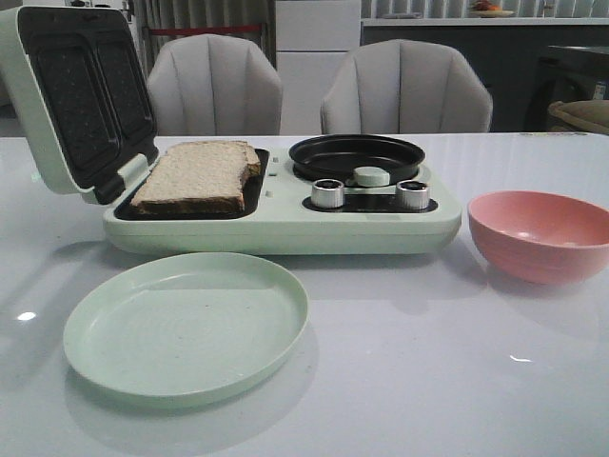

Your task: Make breakfast with bread and shrimp

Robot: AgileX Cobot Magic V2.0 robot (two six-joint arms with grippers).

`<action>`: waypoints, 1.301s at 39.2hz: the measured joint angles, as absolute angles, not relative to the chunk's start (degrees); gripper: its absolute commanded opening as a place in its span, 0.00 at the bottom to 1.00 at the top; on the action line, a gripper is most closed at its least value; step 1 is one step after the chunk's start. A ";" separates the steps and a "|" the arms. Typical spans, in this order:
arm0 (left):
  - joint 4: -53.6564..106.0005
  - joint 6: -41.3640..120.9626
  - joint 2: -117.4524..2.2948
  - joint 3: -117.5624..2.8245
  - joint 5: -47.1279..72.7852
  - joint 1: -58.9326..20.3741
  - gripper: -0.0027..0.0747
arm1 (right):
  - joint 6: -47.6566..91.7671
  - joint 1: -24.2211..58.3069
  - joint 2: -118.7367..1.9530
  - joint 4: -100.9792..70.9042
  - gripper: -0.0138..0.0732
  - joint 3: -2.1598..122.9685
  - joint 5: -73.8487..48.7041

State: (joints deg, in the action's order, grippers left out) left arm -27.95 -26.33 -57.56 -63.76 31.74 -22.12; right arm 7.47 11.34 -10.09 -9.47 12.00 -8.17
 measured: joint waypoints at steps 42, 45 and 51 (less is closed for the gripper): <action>30.70 -10.58 -87.90 -76.73 30.58 7.95 0.56 | 7.47 12.20 -10.09 -9.47 0.73 12.00 -8.17; 33.56 -10.12 -89.81 -76.91 30.58 7.95 0.56 | 7.47 12.20 -10.09 -9.47 0.73 12.00 -8.17; 42.82 -7.03 -93.24 -77.00 30.57 7.95 0.56 | 7.47 12.20 -10.09 -9.47 0.73 12.00 -8.17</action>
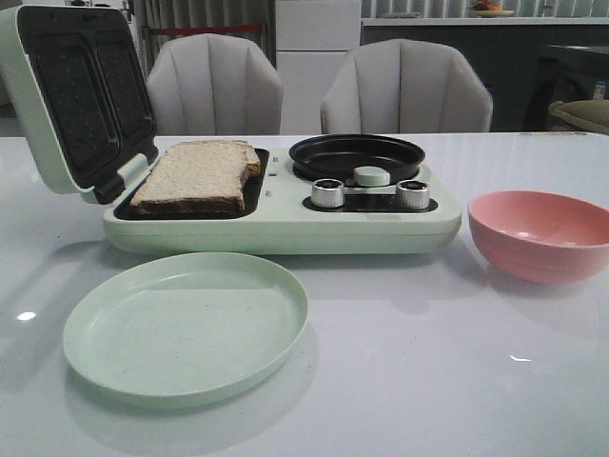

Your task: Make breakfast with bread and shrimp

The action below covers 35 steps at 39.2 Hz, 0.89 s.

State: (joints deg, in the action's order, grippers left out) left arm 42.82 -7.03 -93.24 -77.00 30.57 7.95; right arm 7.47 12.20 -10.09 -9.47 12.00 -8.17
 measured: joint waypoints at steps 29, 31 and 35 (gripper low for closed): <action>81.12 26.42 -102.53 -77.88 38.00 1.55 0.37 | 7.47 12.20 -10.09 -9.47 0.73 12.00 -8.17; 81.77 27.80 -102.85 -78.00 38.43 -0.26 0.37 | 7.47 12.20 -10.09 -9.47 0.73 12.00 -8.17; 81.90 31.03 -104.02 -77.99 38.92 -4.44 0.37 | 7.47 12.20 -10.09 -9.47 0.73 12.00 -8.17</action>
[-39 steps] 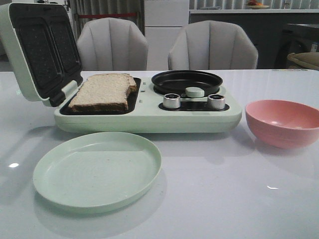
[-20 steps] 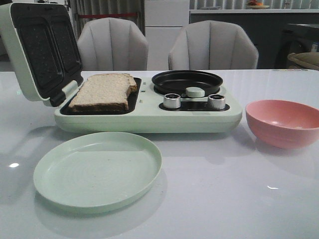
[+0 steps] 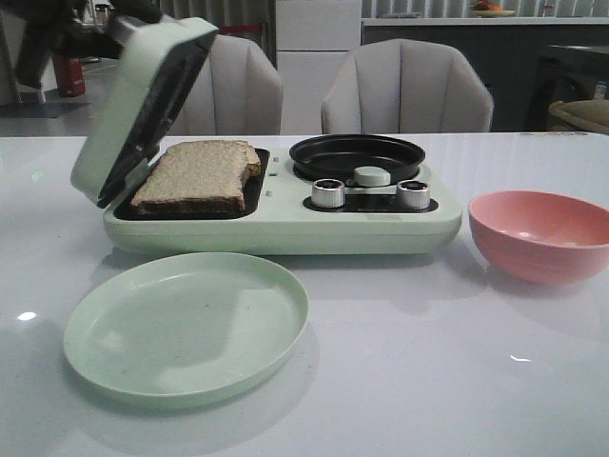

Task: Make breakfast with bread and shrimp
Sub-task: 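Grasp the sandwich maker lid handle with the left gripper and close it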

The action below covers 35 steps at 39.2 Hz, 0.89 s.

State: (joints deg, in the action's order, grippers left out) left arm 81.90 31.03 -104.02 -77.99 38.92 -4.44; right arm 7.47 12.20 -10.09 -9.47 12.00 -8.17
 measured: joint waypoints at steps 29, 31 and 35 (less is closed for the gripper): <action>66.07 46.91 -107.10 -77.58 28.09 -19.47 0.38 | 7.47 12.20 -10.09 -9.47 0.73 12.00 -8.17; 64.61 46.99 -106.71 -77.69 28.62 -19.20 0.38 | 7.47 12.20 -10.09 -9.47 0.73 12.00 -8.17; 61.65 47.14 -105.22 -77.88 30.31 -18.19 0.38 | 7.47 12.20 -10.09 -9.47 0.73 12.00 -8.17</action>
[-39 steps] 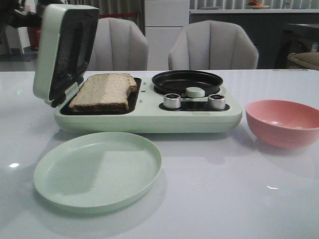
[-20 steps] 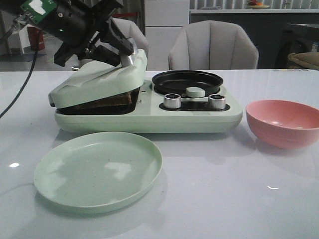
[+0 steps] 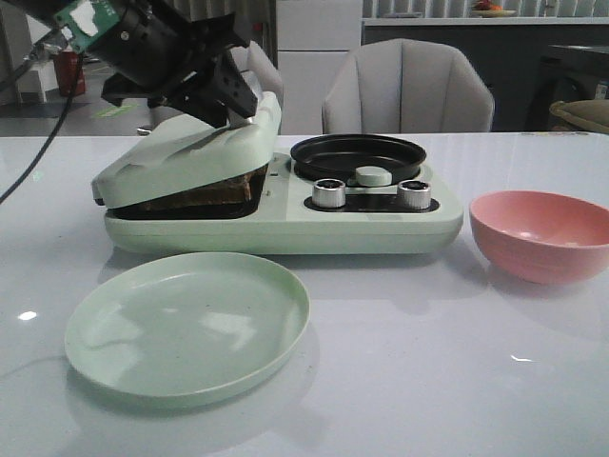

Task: Make breakfast with bread and shrimp
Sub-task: 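Grasp the sandwich maker lid handle with the left gripper and close it, then release the lid and withdraw the left gripper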

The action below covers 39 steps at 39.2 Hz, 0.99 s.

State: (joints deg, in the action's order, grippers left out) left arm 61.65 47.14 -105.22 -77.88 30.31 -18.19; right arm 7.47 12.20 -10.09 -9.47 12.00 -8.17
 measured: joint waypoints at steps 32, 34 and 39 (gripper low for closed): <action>27.52 42.70 -73.98 -78.30 39.42 -8.08 0.37 | 7.47 12.20 -10.09 -9.47 0.73 12.00 -8.07; 25.95 41.47 -71.96 -78.30 40.29 -7.13 0.37 | 7.47 12.20 -10.09 -9.47 0.73 12.00 -8.07; 22.34 37.55 -67.03 -78.30 41.41 -5.71 0.37 | 7.47 12.20 -10.09 -9.47 0.73 12.00 -8.07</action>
